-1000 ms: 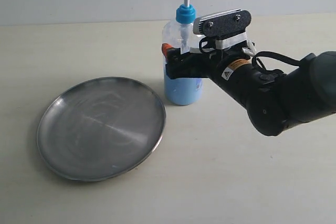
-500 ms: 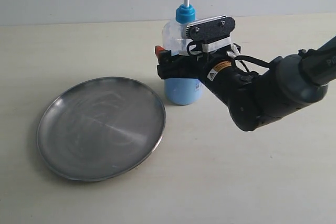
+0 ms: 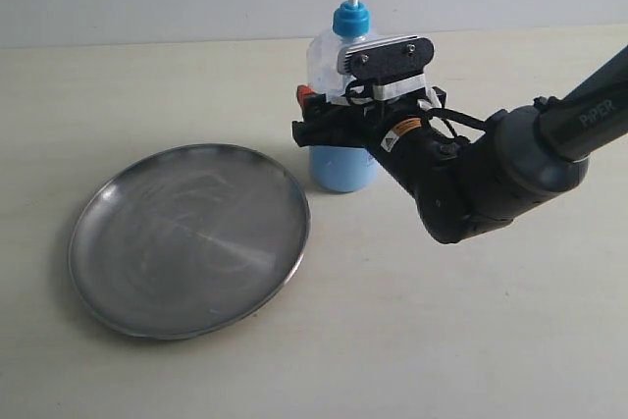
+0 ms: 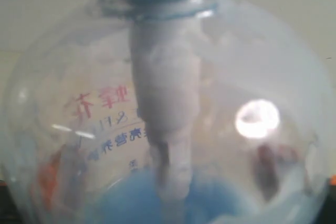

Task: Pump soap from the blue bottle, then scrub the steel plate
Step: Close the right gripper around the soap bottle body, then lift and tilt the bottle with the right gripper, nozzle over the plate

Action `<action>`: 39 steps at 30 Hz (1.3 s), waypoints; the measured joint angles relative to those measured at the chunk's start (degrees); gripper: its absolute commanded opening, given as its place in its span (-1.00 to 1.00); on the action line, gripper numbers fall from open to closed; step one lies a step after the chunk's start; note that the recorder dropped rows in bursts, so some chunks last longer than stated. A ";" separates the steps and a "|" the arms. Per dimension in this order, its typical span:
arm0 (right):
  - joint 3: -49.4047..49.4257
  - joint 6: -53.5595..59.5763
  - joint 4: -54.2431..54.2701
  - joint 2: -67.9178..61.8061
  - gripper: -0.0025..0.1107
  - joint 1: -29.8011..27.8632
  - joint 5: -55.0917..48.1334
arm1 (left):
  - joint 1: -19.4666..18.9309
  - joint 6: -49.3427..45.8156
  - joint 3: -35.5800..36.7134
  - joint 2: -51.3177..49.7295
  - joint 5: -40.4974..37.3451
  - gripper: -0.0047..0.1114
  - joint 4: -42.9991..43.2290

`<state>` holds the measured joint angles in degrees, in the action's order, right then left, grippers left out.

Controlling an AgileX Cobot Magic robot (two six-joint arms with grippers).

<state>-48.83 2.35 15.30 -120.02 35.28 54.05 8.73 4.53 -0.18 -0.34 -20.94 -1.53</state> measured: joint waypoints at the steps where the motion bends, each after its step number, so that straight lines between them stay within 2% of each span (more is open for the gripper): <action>1: 0.00 0.10 0.00 0.00 -0.96 0.00 0.00 | 0.00 0.00 0.00 0.00 0.00 -0.92 0.00; 12: 0.00 5.92 -0.75 0.52 -0.96 0.00 -0.95 | 0.00 0.00 0.00 0.00 0.00 -0.92 0.00; 25: 0.00 10.67 -7.14 0.50 -0.96 0.00 -0.11 | 0.00 0.00 0.00 0.00 0.00 -0.92 0.00; 39: -7.99 17.46 -10.52 -0.84 -0.96 0.00 -7.77 | 0.00 0.00 0.00 0.00 0.00 -0.92 0.00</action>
<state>-56.81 19.81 4.77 -120.86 35.28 46.28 8.73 4.53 -0.18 -0.34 -20.94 -1.53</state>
